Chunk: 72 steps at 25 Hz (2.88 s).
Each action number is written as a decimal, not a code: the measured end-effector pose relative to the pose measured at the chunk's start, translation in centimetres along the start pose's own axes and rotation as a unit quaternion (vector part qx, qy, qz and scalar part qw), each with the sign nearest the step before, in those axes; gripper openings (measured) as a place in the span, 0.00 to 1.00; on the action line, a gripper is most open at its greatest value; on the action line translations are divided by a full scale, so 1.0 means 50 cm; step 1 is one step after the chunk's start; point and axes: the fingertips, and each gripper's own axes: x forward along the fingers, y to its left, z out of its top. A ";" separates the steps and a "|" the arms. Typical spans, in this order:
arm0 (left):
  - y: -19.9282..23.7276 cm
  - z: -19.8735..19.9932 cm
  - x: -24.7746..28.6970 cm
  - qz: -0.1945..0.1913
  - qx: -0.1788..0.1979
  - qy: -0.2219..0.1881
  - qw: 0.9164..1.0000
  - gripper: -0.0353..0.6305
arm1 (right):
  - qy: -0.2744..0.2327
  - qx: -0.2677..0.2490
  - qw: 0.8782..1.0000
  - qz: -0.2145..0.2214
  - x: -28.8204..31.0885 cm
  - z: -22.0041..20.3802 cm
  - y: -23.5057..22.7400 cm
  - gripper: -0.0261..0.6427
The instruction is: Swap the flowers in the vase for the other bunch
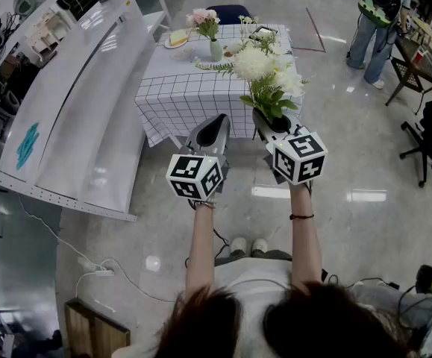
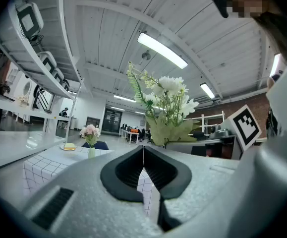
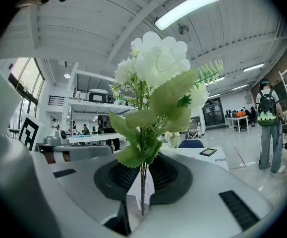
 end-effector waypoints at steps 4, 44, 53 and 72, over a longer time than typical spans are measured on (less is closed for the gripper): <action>0.003 -0.003 0.001 0.003 -0.003 0.002 1.000 0.07 | 0.002 0.002 1.000 -0.001 -0.001 -0.002 -0.004 0.12; 0.087 -0.056 0.063 0.059 -0.024 0.014 0.998 0.07 | 0.001 0.052 0.997 0.049 0.098 -0.035 -0.056 0.12; 0.143 -0.052 0.119 0.046 -0.033 0.011 0.998 0.07 | 0.012 0.047 0.998 0.037 0.168 -0.037 -0.088 0.12; 0.237 -0.020 0.198 0.011 -0.021 0.009 1.000 0.07 | 0.000 0.047 0.999 0.009 0.275 -0.013 -0.129 0.12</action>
